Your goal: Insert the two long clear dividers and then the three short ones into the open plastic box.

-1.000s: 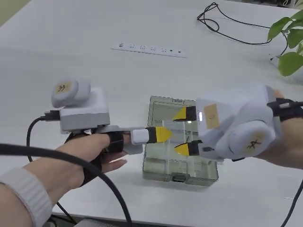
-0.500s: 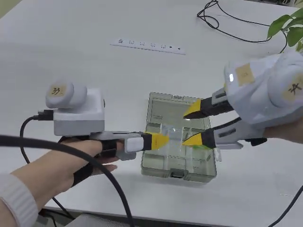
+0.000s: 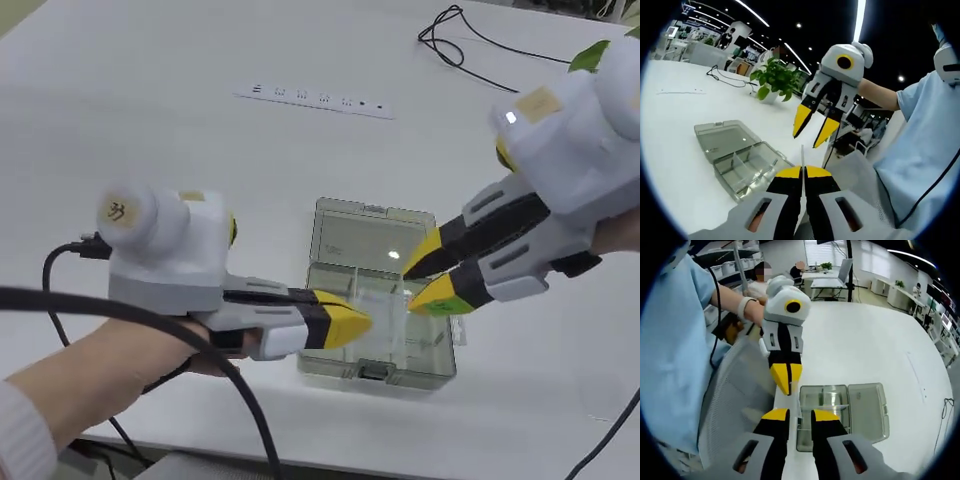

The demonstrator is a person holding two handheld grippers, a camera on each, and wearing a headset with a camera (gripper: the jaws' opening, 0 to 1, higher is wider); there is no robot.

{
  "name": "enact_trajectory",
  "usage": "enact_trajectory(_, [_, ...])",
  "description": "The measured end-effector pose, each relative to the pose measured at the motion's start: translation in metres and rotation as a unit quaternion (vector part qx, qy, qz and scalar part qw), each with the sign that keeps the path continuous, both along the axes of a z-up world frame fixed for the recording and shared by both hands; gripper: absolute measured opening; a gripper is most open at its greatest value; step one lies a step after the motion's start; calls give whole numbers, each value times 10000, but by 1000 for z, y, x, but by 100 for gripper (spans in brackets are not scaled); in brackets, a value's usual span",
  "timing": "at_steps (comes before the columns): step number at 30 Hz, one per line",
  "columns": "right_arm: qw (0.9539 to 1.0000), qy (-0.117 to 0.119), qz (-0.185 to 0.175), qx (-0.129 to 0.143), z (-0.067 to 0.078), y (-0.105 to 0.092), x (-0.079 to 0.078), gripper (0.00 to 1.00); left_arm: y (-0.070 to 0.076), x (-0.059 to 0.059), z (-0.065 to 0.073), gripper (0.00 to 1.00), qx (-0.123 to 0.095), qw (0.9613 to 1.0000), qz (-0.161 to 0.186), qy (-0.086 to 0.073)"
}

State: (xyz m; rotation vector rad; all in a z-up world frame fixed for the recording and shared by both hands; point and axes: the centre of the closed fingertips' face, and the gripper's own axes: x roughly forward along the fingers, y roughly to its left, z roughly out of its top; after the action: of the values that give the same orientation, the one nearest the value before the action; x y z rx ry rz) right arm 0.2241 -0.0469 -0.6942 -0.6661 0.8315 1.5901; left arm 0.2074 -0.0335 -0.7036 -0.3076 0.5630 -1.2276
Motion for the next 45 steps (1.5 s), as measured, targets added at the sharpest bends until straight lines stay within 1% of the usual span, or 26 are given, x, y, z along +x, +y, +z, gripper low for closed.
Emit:
enact_trajectory(1, [9999,101,62,-54,0,1,-4,16,-2,-3,0,0,41,9999,-96,-31])
enact_trajectory(2, [9999,120,94,-72,0,3,-6,15,-2,-4,-1,0,72,9998,-145,-74])
enact_trajectory(3, [9995,218,179,-131,0,4,-10,15,-4,-6,-1,0,108,9997,-202,-119])
enact_trajectory(6, [9989,280,301,-210,-2,7,-13,15,-6,-8,-3,0,194,9991,-314,-214])
enact_trajectory(7, [9986,324,327,-241,-3,7,-14,15,-6,-9,-2,0,172,9990,-352,-207])
enact_trajectory(10, [9973,500,417,-352,-7,8,-19,13,-8,-9,-2,0,167,9987,-386,-286])
enact_trajectory(11, [9968,523,460,-393,-8,8,-20,12,-9,-8,-1,0,161,9987,-385,-301])
enact_trajectory(13, [9962,581,492,-423,-9,8,-23,11,-10,-8,0,0,118,9987,-382,-322])
enact_trajectory(16, [9947,735,529,-481,-12,7,-28,11,-11,-9,2,0,86,9984,-414,-385])
enact_trajectory(18, [9943,729,573,-528,-12,6,-30,9,-13,-10,3,0,53,9983,-417,-416])
enact_trajectory(20, [9938,822,550,-517,-11,6,-33,7,-13,-11,5,0,18,9981,-427,-445])
enact_trajectory(23, [9935,838,558,-525,-11,6,-33,5,-14,-12,5,0,11,9977,-471,-490])
enact_trajectory(26, [9926,913,579,-548,-11,5,-35,4,-15,-13,5,0,10,9974,-489,-529])
enact_trajectory(28, [9913,1018,582,-591,-11,3,-37,3,-16,-15,5,0,-3,9970,-531,-564])
enact_trajectory(29, [9914,1003,614,-581,-11,3,-37,2,-16,-14,5,0,5,9969,-526,-588])
enact_trajectory(30, [9910,1041,600,-591,-11,3,-37,2,-16,-15,5,0,-6,9967,-547,-599])
enact_trajectory(31, [9905,1096,540,-632,-11,3,-37,2,-17,-15,5,0,1,9966,-541,-615])
enact_trajectory(32, [9908,1078,519,-641,-11,3,-36,2,-16,-13,4,0,29,9964,-510,-682])
enact_trajectory(33, [9893,1205,360,-736,-12,3,-35,2,-16,-14,4,0,22,9963,-526,-675])
enact_trajectory(35, [9900,1116,336,-801,-13,5,-34,2,-16,-11,3,0,49,9966,-479,-668])
enact_trajectory(37, [9895,1091,289,-908,-13,6,-33,2,-15,-11,2,0,75,9967,-469,-663])
enact_trajectory(38, [9898,991,324,-970,-13,7,-33,2,-15,-10,1,0,88,9967,-465,-654])
enact_trajectory(39, [9896,954,354,-1016,-13,8,-34,2,-15,-10,1,0,93,9968,-471,-644])
enact_trajectory(41, [9893,816,435,-1128,-14,8,-28,2,-15,-9,0,0,139,9968,-457,-644])
enact_trajectory(43, [9890,670,525,-1211,-14,9,-28,2,-14,-8,-2,0,196,9967,-445,-651])
enact_trajectory(45, [9886,614,541,-1263,-15,9,-26,2,-14,-6,-3,0,235,9967,-424,-654])
